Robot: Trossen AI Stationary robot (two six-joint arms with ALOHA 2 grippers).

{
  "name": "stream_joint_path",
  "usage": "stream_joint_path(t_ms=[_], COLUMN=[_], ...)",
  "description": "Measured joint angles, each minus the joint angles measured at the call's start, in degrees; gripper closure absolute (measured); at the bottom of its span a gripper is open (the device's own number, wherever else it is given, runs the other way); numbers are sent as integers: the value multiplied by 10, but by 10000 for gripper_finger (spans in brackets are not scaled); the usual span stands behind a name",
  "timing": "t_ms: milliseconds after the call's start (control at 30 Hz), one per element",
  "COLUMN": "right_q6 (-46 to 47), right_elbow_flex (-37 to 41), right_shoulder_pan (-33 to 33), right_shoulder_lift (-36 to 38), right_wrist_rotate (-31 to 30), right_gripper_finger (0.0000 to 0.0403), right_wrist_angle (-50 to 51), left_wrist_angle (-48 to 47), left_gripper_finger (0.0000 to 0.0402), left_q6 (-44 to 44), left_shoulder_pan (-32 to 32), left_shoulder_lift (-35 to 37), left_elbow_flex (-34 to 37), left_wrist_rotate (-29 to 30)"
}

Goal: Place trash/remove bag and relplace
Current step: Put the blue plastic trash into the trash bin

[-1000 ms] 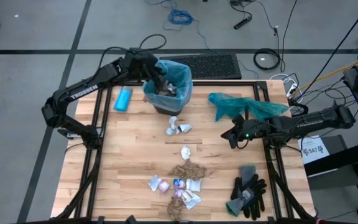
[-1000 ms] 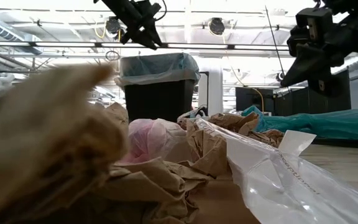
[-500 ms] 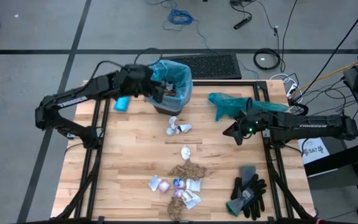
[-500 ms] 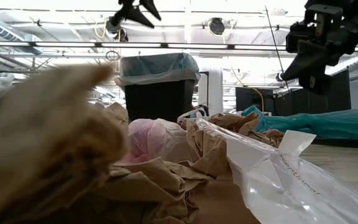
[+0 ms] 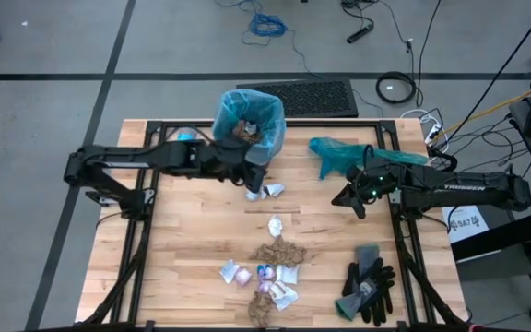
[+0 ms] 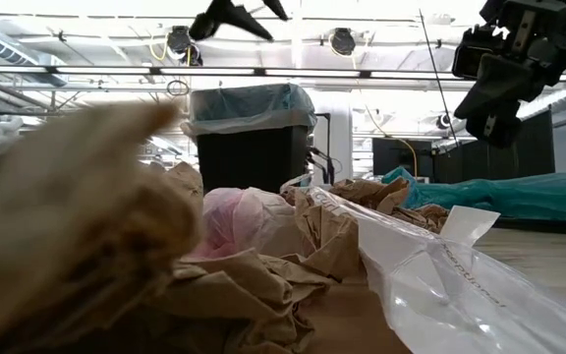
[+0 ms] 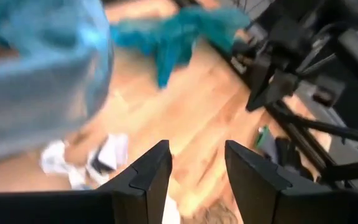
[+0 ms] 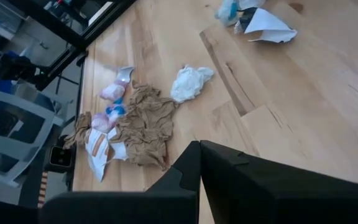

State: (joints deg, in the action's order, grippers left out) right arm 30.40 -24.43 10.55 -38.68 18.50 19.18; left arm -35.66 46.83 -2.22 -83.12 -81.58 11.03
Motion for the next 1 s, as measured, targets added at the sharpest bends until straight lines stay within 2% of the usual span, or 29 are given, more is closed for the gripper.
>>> stream_joint_path(t_ms=[267, 400, 567, 667, 867, 1000], right_q6=[17, 15, 17, 19, 30, 30], right_elbow_flex=[0, 0, 0, 0, 0, 0], right_shoulder_pan=[0, 0, 0, 0, 0, 0], right_shoulder_lift=[0, 0, 0, 0, 0, 0], right_wrist_rotate=[0, -1, -2, -2, -3, -4], right_gripper_finger=[403, 403, 403, 403, 403, 403], right_wrist_angle=[0, 0, 0, -1, -1, -1], left_wrist_angle=[-16, -11, -8, -24, -111, -133], left_gripper_finger=[185, 150, 136, 135, 135, 135], left_q6=[39, 39, 13, 44, 69, 69], left_shoulder_pan=[0, 0, 0, -1, -14, -18], left_shoulder_lift=[-88, -133, -181, -197, -196, -197], left_elbow_flex=[0, 0, 0, 0, 0, 0], left_wrist_rotate=[-106, -124, -177, -164, -73, -60])
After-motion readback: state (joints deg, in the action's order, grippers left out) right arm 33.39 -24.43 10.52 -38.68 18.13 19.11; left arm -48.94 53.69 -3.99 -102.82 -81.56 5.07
